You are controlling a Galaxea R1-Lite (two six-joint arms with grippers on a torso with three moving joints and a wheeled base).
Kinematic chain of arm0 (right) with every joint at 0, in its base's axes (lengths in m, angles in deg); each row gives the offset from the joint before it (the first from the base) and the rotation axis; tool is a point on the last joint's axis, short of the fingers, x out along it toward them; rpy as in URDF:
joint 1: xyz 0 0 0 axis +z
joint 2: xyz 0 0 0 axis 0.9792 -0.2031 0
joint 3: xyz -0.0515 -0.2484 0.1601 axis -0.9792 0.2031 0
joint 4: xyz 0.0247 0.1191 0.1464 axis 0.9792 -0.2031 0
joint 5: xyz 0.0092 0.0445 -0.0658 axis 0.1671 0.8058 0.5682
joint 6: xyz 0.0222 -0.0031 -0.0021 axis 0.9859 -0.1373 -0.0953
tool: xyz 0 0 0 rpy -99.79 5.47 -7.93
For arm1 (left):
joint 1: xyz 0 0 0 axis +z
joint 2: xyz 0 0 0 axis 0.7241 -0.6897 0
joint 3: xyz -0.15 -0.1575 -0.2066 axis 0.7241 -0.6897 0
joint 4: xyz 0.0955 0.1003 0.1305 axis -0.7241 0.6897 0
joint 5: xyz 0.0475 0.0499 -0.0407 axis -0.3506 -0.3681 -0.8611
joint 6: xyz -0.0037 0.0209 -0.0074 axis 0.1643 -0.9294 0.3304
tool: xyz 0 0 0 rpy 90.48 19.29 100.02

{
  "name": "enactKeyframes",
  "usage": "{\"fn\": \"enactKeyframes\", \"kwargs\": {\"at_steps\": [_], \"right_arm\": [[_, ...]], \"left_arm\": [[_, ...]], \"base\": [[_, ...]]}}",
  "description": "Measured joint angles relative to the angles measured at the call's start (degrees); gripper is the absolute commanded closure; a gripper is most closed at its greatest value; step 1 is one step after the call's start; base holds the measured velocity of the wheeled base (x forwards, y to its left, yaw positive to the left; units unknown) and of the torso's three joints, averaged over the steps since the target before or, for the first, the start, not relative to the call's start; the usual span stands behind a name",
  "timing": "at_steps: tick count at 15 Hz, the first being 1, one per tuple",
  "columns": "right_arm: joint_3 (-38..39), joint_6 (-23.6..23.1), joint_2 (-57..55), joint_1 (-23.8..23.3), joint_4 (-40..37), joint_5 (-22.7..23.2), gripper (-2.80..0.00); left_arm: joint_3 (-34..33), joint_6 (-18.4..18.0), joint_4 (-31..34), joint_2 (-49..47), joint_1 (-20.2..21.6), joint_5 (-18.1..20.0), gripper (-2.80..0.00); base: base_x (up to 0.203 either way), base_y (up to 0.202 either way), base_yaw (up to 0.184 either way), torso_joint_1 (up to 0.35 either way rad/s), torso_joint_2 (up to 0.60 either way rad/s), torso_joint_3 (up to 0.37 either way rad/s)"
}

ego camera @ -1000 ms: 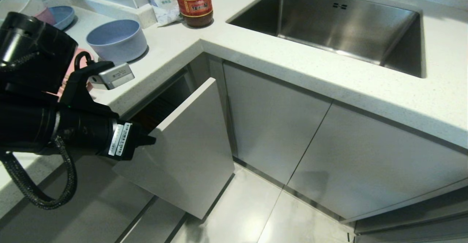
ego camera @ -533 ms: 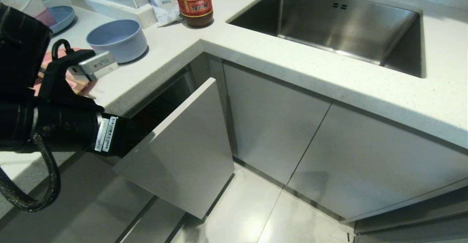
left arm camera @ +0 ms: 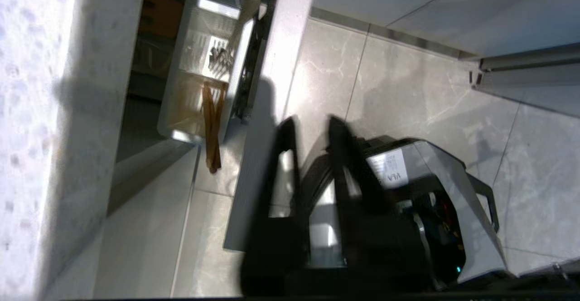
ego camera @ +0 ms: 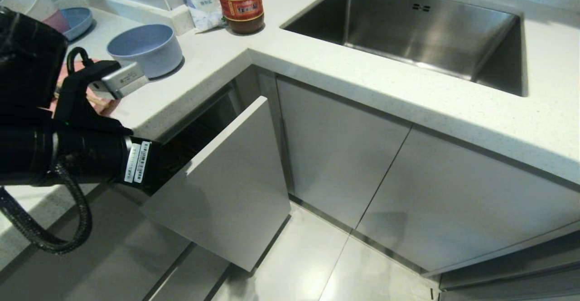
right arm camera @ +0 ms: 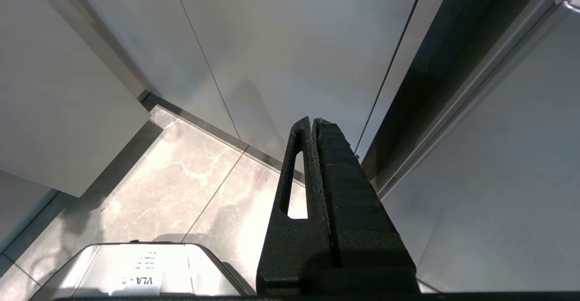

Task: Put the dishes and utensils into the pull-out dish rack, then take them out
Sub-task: Open the cupboard

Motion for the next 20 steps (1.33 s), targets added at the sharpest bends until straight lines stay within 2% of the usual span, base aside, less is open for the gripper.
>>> {"fn": "enactKeyframes", "kwargs": {"at_steps": [5, 20], "right_arm": [[0.0, 0.0, 0.0, 0.0, 0.0, 0.0, 0.0], [0.0, 0.0, 0.0, 0.0, 0.0, 0.0, 0.0]], "left_arm": [[-1.4, 0.1, -3.9, -2.1, 0.4, 0.1, -2.8], [-2.4, 0.2, -4.2, -5.1, -0.5, 0.4, -2.8]], "base": [[0.0, 0.0, 0.0, 0.0, 0.0, 0.0], [0.0, 0.0, 0.0, 0.0, 0.0, 0.0]]}}
